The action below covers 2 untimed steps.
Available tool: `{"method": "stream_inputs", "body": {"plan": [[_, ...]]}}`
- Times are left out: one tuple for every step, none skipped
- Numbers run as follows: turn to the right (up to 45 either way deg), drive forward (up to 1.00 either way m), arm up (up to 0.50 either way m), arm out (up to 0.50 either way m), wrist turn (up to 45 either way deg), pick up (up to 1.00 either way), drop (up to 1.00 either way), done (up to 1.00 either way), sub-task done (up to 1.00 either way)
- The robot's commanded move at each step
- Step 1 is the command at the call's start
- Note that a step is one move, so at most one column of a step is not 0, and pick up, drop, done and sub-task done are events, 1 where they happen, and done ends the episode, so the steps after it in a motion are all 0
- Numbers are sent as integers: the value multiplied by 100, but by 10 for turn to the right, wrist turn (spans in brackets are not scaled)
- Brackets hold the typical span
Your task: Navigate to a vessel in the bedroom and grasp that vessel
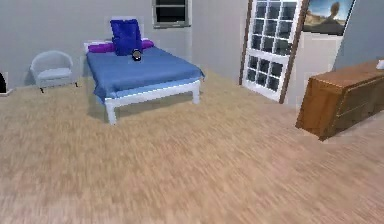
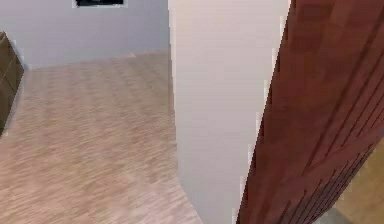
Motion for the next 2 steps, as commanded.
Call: {"method": "stream_inputs", "body": {"plan": [[-120, 0, 0, 0, 0, 0, 0, 0, 0], [0, 10, 0, 0, 0, 0, 0, 0, 0]]}}
